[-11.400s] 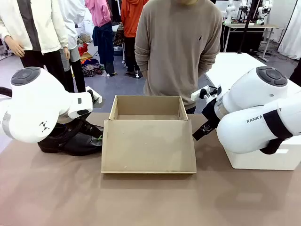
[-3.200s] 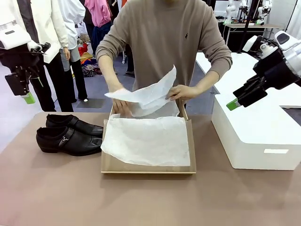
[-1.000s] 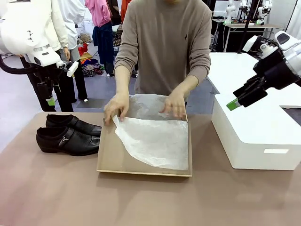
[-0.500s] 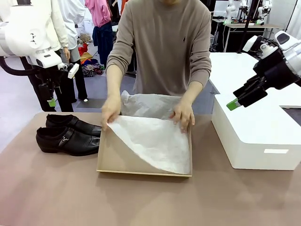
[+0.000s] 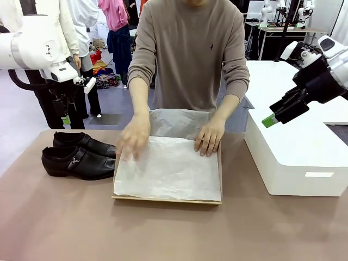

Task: Pack the shoes into the box.
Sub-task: Place one shoe of the Shoes into the Shoes Box.

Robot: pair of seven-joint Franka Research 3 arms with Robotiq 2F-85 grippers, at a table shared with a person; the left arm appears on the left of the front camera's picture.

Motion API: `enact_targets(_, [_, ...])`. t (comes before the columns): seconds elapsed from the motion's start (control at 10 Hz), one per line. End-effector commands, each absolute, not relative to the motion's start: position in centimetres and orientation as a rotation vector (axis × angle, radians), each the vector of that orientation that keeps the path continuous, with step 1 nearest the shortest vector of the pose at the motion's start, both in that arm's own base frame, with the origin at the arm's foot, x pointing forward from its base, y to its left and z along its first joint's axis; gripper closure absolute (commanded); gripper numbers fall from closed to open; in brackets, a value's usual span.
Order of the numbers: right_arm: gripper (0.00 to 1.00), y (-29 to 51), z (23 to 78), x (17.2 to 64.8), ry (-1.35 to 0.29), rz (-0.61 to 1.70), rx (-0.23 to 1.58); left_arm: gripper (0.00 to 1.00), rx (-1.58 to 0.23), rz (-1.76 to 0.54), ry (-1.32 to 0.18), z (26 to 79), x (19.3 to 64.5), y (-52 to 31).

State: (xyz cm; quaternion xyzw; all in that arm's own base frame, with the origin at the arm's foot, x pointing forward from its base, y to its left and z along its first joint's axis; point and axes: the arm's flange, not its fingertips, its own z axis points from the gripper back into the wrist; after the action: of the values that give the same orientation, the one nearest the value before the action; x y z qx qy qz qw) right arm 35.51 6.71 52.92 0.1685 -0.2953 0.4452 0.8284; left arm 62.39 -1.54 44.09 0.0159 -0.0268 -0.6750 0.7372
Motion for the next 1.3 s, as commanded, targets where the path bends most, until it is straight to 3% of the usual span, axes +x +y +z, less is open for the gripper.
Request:
enact_targets(0.0, [0.00,6.7,52.9,35.7,-0.635,0.947,0.370,0.00,0.023,-1.472,-0.077,43.4,63.3,-1.3])
enact_targets(1.2, [0.00,6.7,52.9,35.7,-0.635,0.947,0.370,0.00,-0.013,-1.474,-0.048,38.1,66.8,-0.5])
